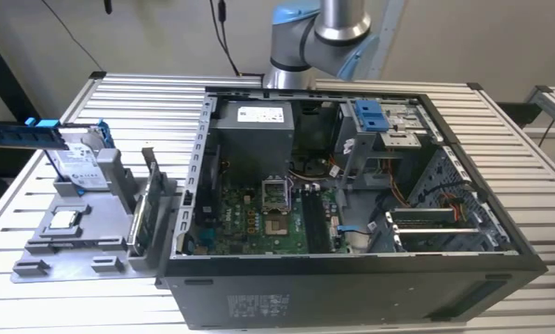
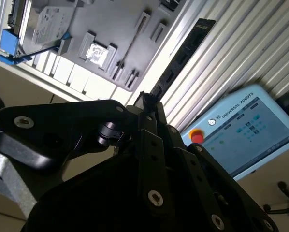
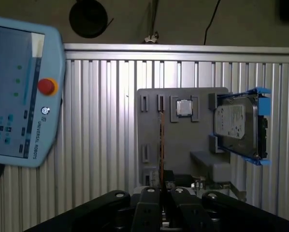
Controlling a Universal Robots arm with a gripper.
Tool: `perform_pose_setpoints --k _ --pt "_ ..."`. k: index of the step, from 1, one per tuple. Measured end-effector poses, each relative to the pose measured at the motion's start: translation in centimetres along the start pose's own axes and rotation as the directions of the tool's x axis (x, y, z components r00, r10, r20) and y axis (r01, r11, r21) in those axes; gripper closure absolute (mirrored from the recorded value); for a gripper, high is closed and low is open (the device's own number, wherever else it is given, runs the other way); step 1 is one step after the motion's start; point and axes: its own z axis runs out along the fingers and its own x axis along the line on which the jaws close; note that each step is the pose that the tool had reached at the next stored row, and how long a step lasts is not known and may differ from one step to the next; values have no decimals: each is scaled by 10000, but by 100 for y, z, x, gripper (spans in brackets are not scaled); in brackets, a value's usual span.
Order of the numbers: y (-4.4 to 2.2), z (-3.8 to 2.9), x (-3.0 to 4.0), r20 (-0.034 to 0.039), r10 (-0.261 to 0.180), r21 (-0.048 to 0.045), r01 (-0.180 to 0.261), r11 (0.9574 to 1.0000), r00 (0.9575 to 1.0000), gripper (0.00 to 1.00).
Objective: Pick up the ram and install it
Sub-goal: 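Pick up the ram and move it above insertion slot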
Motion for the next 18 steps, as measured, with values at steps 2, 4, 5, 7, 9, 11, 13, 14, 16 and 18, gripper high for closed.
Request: perform_pose_setpoints --k 2,4,5,7,9,11,13,14,16,18 --pt "-27 -1 0 0 0 0 0 10000 10000 86" --pt "-65 -2 -1 -1 1 0 -1 10000 10000 86" --pt "-86 -3 -1 0 0 0 0 10000 10000 86" --pt "-116 -4 -1 0 0 0 0 10000 10000 86" --pt "-148 -5 -2 0 0 0 0 10000 10000 86" --pt "-185 -6 -2 0 0 0 0 10000 10000 86" --pt "-225 -7 -3 0 1 0 -1 10000 10000 86" --pt "-244 -8 -3 0 0 0 0 10000 10000 86" --pt "-282 -9 -4 1 0 1 0 10000 10000 86" --pt "-318 -10 -4 0 0 0 0 10000 10000 86"
